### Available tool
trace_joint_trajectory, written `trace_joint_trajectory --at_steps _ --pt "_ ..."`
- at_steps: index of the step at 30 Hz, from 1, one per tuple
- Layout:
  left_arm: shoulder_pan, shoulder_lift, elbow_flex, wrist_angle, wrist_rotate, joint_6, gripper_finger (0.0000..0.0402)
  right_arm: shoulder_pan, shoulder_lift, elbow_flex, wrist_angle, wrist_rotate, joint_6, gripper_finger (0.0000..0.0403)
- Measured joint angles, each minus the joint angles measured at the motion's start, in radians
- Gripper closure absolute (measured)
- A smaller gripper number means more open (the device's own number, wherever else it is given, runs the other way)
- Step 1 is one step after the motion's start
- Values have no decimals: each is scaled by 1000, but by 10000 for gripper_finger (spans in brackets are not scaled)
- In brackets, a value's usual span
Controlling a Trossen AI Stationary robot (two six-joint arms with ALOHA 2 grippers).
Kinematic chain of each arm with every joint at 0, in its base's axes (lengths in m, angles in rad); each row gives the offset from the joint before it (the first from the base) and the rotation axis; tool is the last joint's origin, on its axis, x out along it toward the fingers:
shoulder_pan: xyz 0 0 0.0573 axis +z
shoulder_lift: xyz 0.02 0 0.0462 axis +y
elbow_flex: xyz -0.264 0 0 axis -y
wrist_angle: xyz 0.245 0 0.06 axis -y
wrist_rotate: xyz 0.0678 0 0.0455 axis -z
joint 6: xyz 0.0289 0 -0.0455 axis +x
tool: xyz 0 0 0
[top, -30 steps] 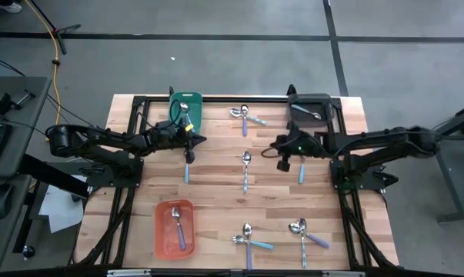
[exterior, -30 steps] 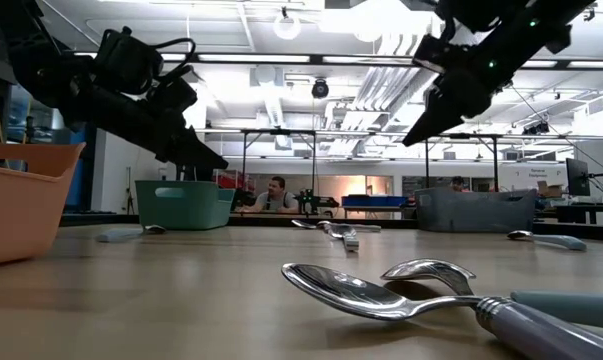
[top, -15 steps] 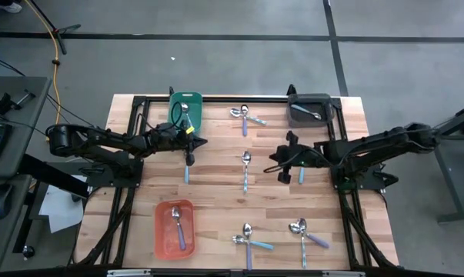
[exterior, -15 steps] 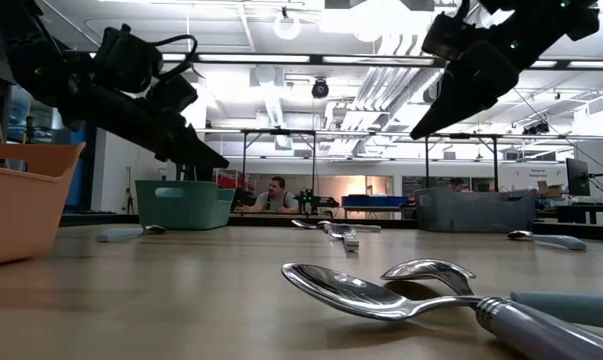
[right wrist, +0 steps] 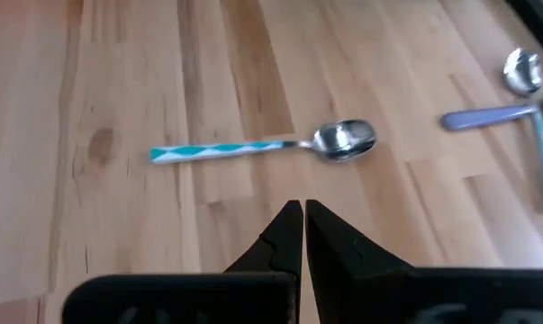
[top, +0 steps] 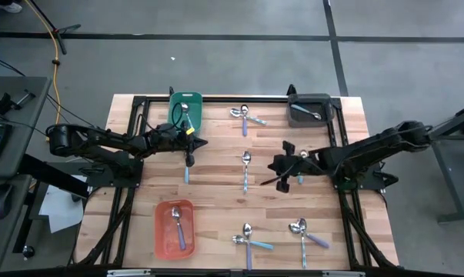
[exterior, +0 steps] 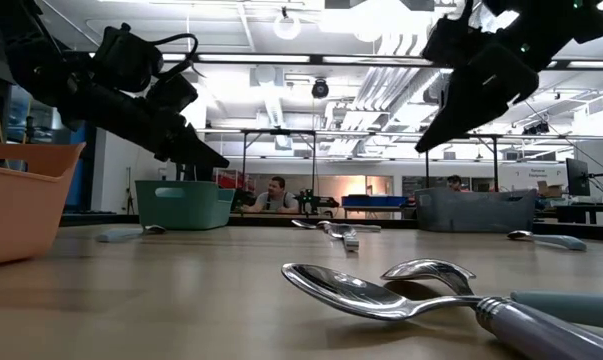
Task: Sort silverware by color (type)
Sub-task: Put the violet spoon into the orange bin
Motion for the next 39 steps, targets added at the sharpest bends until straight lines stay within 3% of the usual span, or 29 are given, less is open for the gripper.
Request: trace_joint_trajectory --at_steps 14,33,39 --pt "0 0 0 0 0 1 401 119 30 0 -7 2 173 402" --pt "0 0 0 0 0 -9 401 377 30 0 -70 79 482 402" --pt "0 0 0 0 0 -11 401 428 30 0 -132 66 577 376"
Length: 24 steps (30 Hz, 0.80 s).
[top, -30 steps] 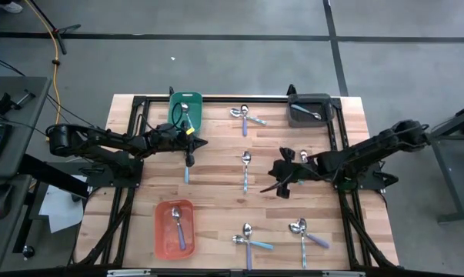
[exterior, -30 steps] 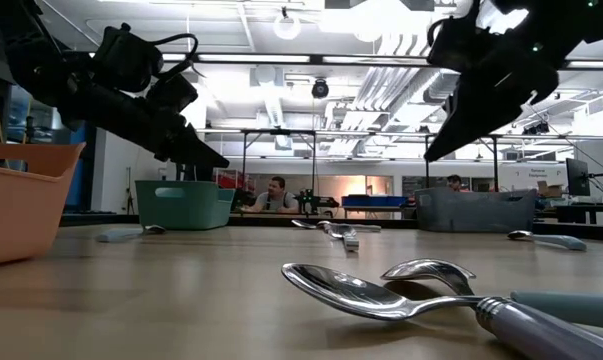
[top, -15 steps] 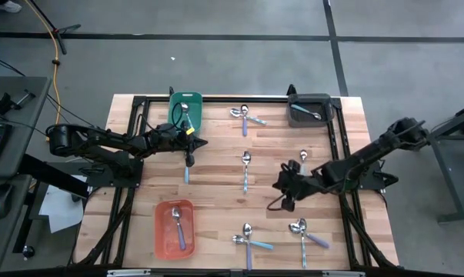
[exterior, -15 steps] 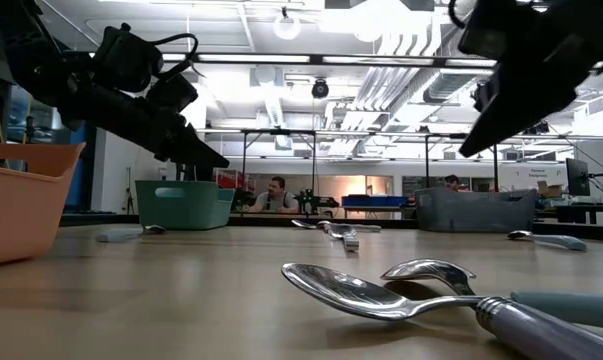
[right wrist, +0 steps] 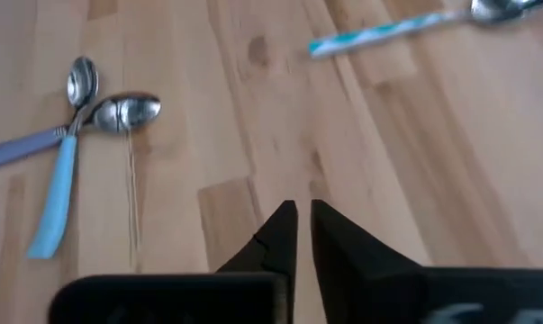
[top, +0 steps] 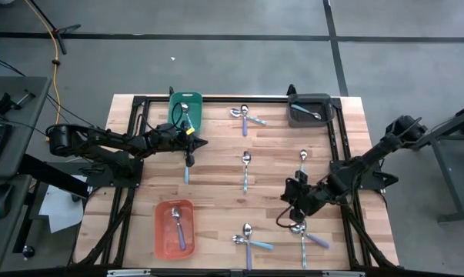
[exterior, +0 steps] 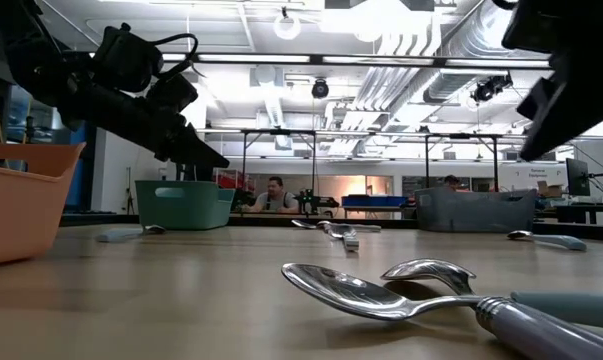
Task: Sort silverware by color (type)
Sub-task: Put the violet spoon into the orange bin
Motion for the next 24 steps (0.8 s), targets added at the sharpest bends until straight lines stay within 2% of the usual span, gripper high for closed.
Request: trace_joint_trajectory --at_steps 6,11,19,24 --pt "0 0 0 0 0 1 401 55 0 59 -119 -38 99 335" --pt "0 0 0 0 0 0 401 106 39 173 -266 -35 160 329" --pt "0 0 0 -3 0 0 401 178 287 420 -556 -129 332 326" --pt "0 0 0 -8 0 0 401 230 424 587 -720 -233 474 294"
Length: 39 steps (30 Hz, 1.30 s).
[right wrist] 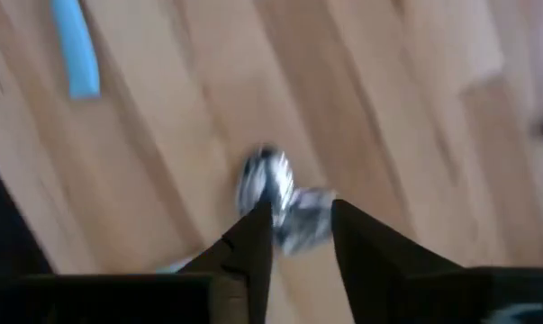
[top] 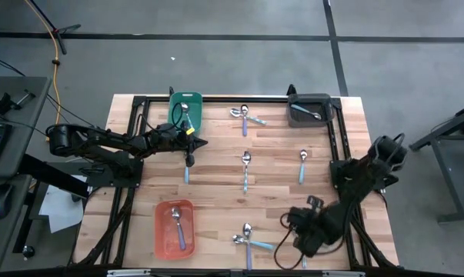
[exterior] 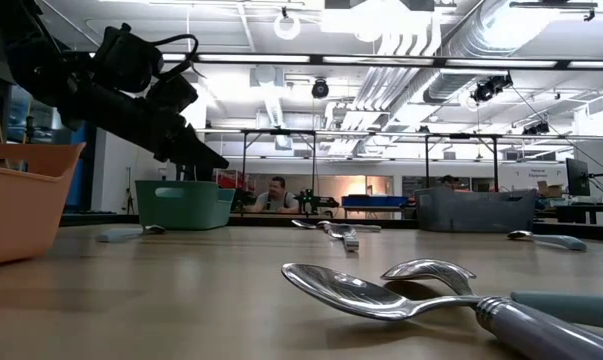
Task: Sort silverware by color (type)
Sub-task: Put the violet spoon into the orange bin
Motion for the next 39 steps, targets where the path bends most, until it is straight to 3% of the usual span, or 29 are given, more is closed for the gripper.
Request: trace_joint_trajectory --at_steps 4,10,18,31,39 --pt "0 0 0 -1 0 1 401 50 67 69 -74 -79 115 253" --pt "0 0 0 -1 0 1 401 106 84 17 -49 -111 197 230" --pt "0 0 0 -1 0 1 401 114 84 -96 142 -129 209 237" --pt "0 0 0 -6 0 2 401 112 77 -250 300 -166 184 240" --pt "0 -1 0 -21 0 2 401 89 79 -253 288 -184 119 307"
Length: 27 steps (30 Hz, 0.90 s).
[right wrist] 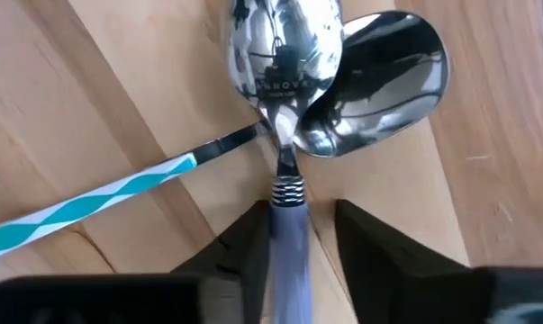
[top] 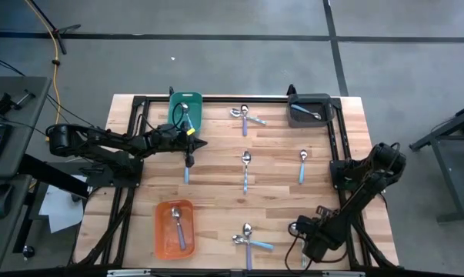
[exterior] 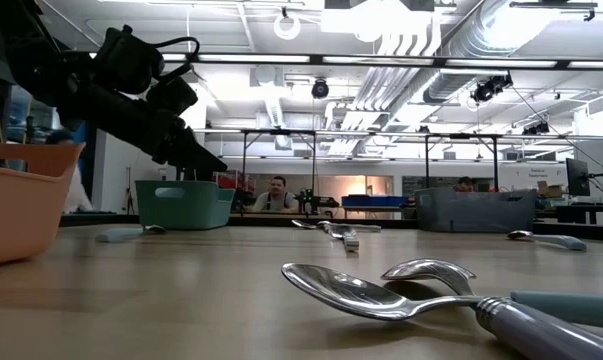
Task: Sort silverware by color (type)
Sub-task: Put the violet spoon into the orange bin
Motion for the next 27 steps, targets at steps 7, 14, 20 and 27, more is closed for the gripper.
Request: trace_joint_trajectory --at_steps 7,14,20,27 --pt "0 0 0 -1 0 0 401 -21 1 5 -24 -25 -47 381" --pt "0 0 0 -1 0 -1 401 -25 -19 40 -103 2 -78 391" --pt "-4 0 0 -1 0 -1 401 -25 -39 84 -170 7 -68 388" --pt "-6 0 0 -1 -1 -1 401 -27 -39 177 -303 13 -80 387"
